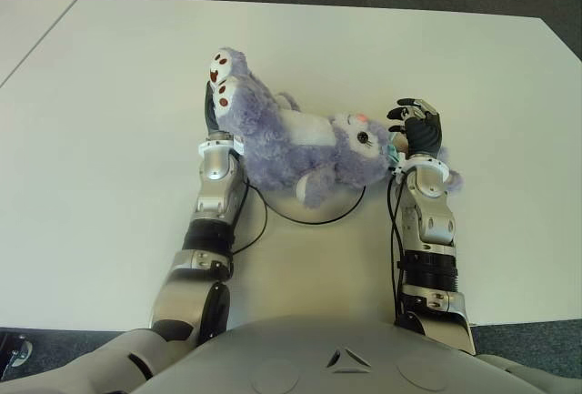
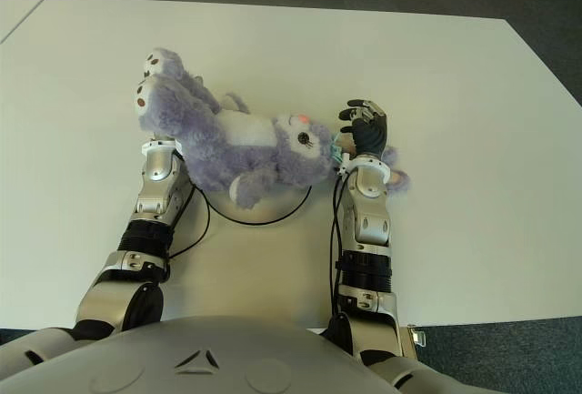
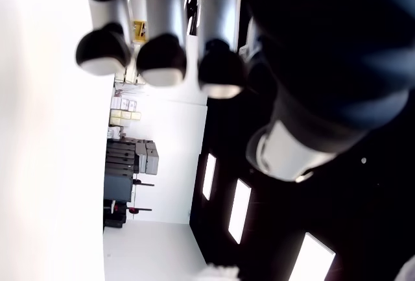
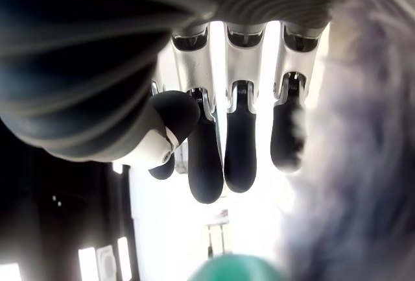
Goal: Put the doll into the plate.
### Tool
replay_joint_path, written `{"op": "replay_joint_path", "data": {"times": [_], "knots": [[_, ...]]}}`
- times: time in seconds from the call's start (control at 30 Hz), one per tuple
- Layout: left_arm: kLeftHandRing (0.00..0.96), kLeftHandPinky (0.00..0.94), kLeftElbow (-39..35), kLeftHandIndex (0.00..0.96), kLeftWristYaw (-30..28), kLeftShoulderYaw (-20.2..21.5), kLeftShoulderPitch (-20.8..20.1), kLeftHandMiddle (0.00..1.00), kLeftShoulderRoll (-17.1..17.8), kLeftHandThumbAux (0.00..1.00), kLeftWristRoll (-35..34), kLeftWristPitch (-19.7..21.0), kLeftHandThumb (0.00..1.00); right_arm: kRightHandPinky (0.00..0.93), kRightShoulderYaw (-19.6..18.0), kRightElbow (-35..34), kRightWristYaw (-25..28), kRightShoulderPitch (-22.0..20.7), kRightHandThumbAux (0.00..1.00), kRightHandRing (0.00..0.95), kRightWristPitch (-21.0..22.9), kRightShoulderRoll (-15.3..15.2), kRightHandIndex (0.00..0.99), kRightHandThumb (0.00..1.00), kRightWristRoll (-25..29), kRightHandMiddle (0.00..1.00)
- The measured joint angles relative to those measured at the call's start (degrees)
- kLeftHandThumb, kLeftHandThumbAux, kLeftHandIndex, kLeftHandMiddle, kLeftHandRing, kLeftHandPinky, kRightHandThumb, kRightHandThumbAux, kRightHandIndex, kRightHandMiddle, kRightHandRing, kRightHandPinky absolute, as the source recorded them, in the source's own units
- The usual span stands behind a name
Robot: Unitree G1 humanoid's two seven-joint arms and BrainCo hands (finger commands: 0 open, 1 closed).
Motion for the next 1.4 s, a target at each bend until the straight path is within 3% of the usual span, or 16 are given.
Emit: {"op": "replay_joint_path", "data": {"times": [0.57,1.1,1.13,1.23,1.4], "knots": [[0.864,0.855,-0.6,0.791,0.0,0.0,0.2,0.863,-0.4,0.787,-0.1,0.6,0.406,0.848,-1.0,-3.1,0.9,0.1,0.675,0.833,3.7,1.4,0.42,0.845,2.8,0.554],[0.869,0.861,-0.5,0.796,0.0,0.0,0.2,0.871,-0.4,0.773,-0.5,0.6,0.436,0.846,-0.7,-4.6,4.1,1.4,0.674,0.834,3.9,-0.4,0.426,0.847,3.3,0.563],[0.868,0.859,-0.5,0.796,0.0,0.0,0.2,0.87,-0.4,0.775,-0.5,0.6,0.435,0.853,-0.6,-4.8,4.3,1.5,0.688,0.841,4.0,-0.6,0.432,0.8,3.2,0.669],[0.868,0.862,-0.5,0.793,0.0,0.0,0.2,0.87,-0.4,0.775,-0.5,0.6,0.434,0.862,-0.2,-5.0,5.2,2.0,0.705,0.851,4.0,-1.4,0.438,0.744,2.6,0.799],[0.866,0.862,-0.5,0.787,0.0,0.0,0.2,0.869,-0.4,0.768,-0.5,0.6,0.44,0.866,0.3,-5.1,6.7,2.4,0.712,0.856,3.9,-2.2,0.441,0.721,2.5,0.853]]}}
